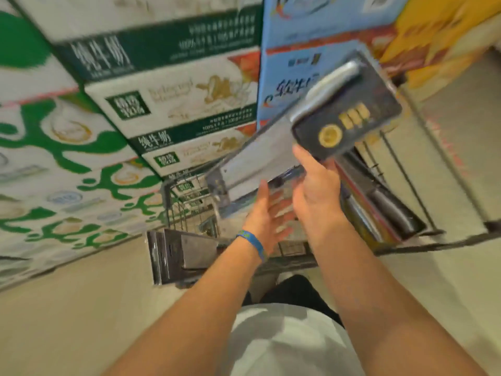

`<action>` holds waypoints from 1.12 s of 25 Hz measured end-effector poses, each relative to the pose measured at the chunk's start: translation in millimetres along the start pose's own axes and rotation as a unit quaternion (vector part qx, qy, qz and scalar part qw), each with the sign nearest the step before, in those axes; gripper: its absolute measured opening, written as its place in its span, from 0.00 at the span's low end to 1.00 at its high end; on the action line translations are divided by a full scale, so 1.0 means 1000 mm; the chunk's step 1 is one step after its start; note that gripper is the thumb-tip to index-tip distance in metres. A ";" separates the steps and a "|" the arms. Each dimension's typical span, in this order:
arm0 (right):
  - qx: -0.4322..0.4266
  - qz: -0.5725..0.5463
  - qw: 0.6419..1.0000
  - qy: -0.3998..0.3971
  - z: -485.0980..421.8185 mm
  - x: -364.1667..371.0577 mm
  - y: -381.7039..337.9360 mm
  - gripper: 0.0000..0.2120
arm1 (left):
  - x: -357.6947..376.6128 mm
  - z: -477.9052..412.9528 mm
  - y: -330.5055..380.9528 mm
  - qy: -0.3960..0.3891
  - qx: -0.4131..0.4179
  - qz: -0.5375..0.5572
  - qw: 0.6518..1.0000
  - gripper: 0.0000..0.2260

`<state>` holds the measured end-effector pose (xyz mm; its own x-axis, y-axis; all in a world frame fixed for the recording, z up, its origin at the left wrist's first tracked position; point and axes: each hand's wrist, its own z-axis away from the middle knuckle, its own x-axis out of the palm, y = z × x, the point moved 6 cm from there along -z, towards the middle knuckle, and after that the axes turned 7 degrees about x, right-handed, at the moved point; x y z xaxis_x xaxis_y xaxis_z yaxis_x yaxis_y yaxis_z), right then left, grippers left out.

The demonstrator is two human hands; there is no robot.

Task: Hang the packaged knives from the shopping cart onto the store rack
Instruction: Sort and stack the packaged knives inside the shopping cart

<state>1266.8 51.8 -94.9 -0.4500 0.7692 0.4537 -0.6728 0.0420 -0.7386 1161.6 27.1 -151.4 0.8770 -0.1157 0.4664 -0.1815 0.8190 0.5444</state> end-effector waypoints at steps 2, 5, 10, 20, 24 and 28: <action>0.080 -0.072 0.994 -0.029 0.011 -0.013 -0.016 0.16 | 0.030 0.008 0.026 0.014 0.078 0.090 0.993 0.19; 0.150 -0.085 0.983 -0.055 0.024 -0.041 -0.031 0.17 | 0.062 0.008 0.066 0.003 0.147 0.157 0.976 0.12; 0.244 0.184 0.950 -0.064 0.033 -0.127 -0.061 0.15 | 0.119 0.007 0.094 -0.013 0.213 0.169 0.962 0.17; -0.178 0.556 0.790 -0.186 -0.013 -0.111 -0.272 0.22 | 0.240 0.017 0.100 -0.052 0.338 0.085 0.936 0.24; -0.320 0.550 0.766 -0.093 -0.017 -0.137 -0.253 0.21 | 0.182 -0.006 0.092 0.090 0.374 -0.180 0.905 0.09; -0.306 0.607 0.732 0.039 -0.041 -0.169 -0.234 0.22 | 0.078 -0.036 0.026 0.275 0.165 -0.436 0.841 0.23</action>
<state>1524.3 -61.8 -19.8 -0.4470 0.5091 -0.7355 0.5964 -0.4431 -0.6693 1241.5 60.0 -125.6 0.7971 -0.2394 -0.5544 0.6036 0.3458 0.7184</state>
